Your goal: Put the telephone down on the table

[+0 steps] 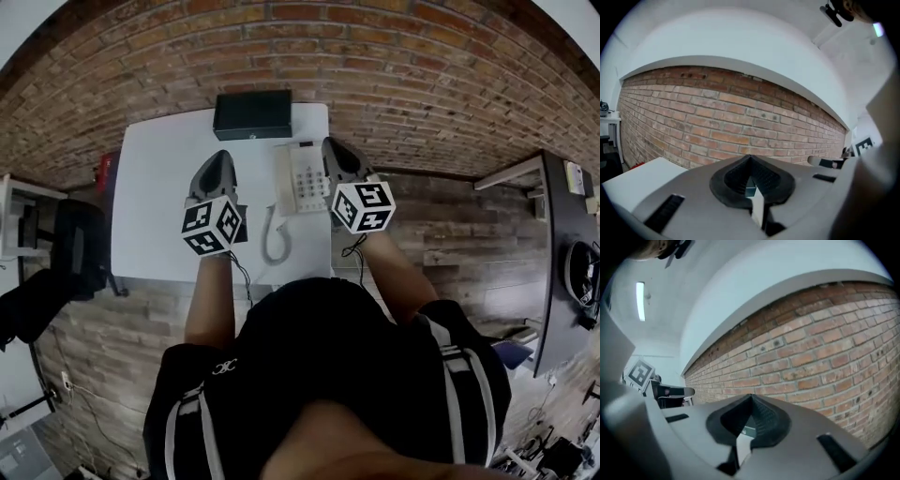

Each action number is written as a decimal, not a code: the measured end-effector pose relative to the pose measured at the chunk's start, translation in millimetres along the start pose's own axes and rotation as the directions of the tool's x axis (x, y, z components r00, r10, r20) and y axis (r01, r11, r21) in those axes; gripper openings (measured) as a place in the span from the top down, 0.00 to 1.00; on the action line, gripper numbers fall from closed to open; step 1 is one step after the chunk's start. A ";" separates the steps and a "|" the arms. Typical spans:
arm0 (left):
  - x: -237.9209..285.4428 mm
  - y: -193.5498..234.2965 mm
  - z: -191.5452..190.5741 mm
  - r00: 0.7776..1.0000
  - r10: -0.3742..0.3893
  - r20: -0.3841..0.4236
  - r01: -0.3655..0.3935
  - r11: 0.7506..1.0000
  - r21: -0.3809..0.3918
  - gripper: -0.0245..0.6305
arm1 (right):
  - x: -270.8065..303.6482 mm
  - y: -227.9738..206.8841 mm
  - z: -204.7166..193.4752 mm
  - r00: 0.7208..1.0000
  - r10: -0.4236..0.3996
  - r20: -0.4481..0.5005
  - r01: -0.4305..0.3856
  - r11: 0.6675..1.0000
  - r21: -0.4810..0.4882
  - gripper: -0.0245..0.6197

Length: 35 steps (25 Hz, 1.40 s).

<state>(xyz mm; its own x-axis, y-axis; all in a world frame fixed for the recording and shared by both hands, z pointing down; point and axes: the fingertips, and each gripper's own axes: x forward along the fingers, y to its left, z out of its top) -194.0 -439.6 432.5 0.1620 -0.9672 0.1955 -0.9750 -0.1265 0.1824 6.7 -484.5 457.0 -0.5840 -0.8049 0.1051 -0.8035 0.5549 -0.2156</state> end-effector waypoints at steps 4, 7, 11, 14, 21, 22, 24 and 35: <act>-28.7 -25.5 39.6 0.996 -0.004 0.084 0.000 0.999 0.049 0.96 | -23.8 20.1 54.3 0.991 -0.020 0.129 0.029 0.998 -0.064 0.97; -48.0 -40.3 57.7 0.992 -0.004 0.126 -0.006 0.997 0.075 0.96 | -42.6 30.3 83.0 0.980 -0.026 0.196 0.038 0.998 -0.059 0.97; -61.4 -48.1 60.2 0.991 -0.011 0.135 0.000 0.996 0.087 0.96 | -58.3 39.2 92.7 0.974 -0.018 0.224 0.041 0.994 -0.102 0.96; -60.7 -47.8 50.3 0.995 -0.008 0.101 -0.001 0.996 0.086 0.96 | -59.8 37.8 82.3 0.979 -0.033 0.201 0.053 0.994 -0.096 0.97; -60.2 -51.3 44.6 0.996 0.021 0.089 -0.031 0.994 0.107 0.96 | -61.7 42.3 76.8 0.982 -0.032 0.188 0.057 0.990 -0.128 0.96; -59.6 -52.1 43.5 0.996 0.020 0.086 -0.029 0.994 0.105 0.96 | -61.3 42.5 76.6 0.982 -0.030 0.188 0.054 0.990 -0.127 0.96; -58.0 -53.6 41.3 0.997 0.016 0.080 -0.024 0.995 0.100 0.96 | -60.1 42.3 75.6 0.982 -0.022 0.187 0.044 0.993 -0.111 0.96; -46.7 -47.7 37.9 0.998 0.044 0.055 -0.047 0.997 0.063 0.96 | -51.5 29.8 70.0 0.986 -0.050 0.159 0.064 0.994 -0.088 0.96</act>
